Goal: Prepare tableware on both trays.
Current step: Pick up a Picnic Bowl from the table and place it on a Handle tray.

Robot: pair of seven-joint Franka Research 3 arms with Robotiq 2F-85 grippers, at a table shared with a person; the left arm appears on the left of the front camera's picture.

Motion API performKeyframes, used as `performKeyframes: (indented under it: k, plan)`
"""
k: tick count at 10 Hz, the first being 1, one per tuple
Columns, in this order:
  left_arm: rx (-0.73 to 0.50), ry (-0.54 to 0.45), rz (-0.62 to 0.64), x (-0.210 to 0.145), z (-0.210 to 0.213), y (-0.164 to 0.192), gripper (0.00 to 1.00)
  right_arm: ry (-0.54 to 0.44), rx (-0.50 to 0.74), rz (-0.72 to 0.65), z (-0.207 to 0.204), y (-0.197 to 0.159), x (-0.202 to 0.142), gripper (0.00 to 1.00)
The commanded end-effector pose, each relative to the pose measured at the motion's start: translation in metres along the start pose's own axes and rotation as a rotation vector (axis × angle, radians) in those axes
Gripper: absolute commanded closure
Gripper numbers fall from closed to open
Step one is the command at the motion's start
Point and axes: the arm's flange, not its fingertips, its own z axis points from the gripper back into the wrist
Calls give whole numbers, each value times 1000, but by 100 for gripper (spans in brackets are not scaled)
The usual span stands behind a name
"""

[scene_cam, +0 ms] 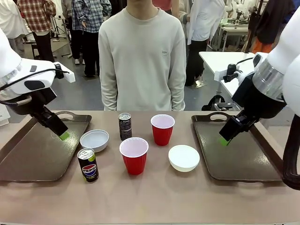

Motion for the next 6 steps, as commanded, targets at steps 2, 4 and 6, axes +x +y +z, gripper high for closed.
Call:
performKeyframes:
  k: [2, 4, 6]
  plan:
    - [-20, 6, -8, 9, -21, 2, 0, 31, 23, -15, -21, -11, 9, 0]
    - [-179, -41, 106, -6, -10, 30, 0, -3, 213, -47, -21, -29, 0, 0]
    - [-449, -214, 223, -47, -8, 70, 0, -73, 480, -149, -39, -73, -35, 0]
